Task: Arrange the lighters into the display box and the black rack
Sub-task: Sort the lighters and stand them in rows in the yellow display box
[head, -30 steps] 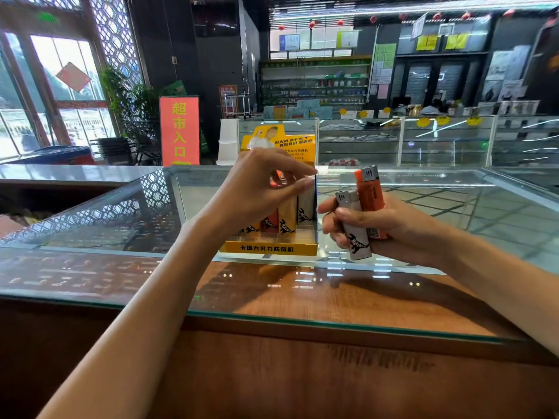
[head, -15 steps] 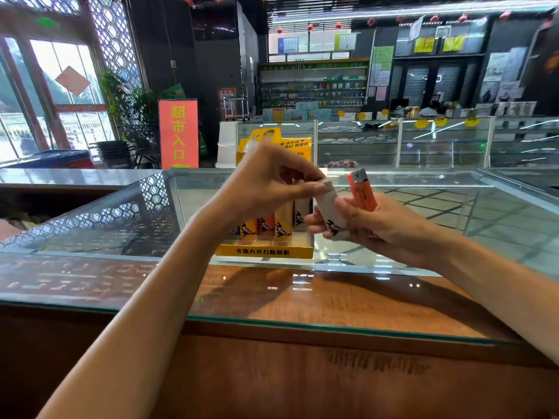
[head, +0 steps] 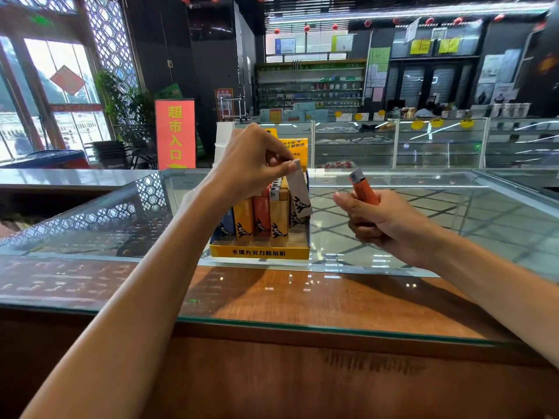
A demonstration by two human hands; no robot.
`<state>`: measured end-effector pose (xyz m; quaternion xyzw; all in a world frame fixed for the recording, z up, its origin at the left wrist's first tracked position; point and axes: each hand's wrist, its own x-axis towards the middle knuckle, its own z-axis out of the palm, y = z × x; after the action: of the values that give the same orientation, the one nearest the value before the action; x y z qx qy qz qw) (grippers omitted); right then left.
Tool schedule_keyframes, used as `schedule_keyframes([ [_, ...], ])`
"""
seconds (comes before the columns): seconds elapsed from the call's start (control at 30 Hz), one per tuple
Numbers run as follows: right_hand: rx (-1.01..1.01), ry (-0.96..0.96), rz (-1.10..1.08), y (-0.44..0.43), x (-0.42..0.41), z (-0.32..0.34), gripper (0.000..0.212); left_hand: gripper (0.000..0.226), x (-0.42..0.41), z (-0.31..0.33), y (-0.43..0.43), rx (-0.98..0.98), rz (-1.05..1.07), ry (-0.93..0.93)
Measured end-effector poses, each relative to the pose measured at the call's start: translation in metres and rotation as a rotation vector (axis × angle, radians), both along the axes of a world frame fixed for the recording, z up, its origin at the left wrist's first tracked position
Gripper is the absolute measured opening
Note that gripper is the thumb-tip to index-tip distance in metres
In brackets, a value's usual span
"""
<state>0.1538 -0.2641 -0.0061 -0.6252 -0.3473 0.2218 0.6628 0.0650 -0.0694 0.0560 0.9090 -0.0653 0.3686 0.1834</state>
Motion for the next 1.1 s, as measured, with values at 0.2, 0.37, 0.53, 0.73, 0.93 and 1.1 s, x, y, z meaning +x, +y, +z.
schedule_keyframes([
  [0.2, -0.006, 0.01, -0.003, -0.001, -0.002, 0.002, 0.032, 0.018, 0.004, 0.001, -0.003, 0.037, -0.008, 0.017],
  [0.37, 0.023, 0.101, 0.053, -0.002, -0.001, 0.004, 0.024, 0.02, 0.015, -0.01, -0.01, 0.088, 0.02, 0.082],
  [0.53, 0.04, 0.088, 0.161, -0.003, 0.0, 0.003, 0.018, 0.02, 0.019, -0.007, -0.008, 0.131, 0.016, 0.14],
  [0.73, -0.026, -0.084, 0.149, 0.0, -0.001, 0.0, 0.027, 0.019, 0.022, -0.009, -0.009, 0.179, 0.084, 0.181],
  [0.93, -0.04, -0.248, 0.06, 0.003, -0.005, -0.003, 0.046, 0.022, 0.008, -0.012, -0.012, 0.106, -0.031, 0.106],
  [1.1, -0.051, -0.322, 0.027, 0.006, -0.01, -0.003, 0.04, 0.028, -0.003, -0.009, -0.021, -0.077, -0.254, 0.13],
])
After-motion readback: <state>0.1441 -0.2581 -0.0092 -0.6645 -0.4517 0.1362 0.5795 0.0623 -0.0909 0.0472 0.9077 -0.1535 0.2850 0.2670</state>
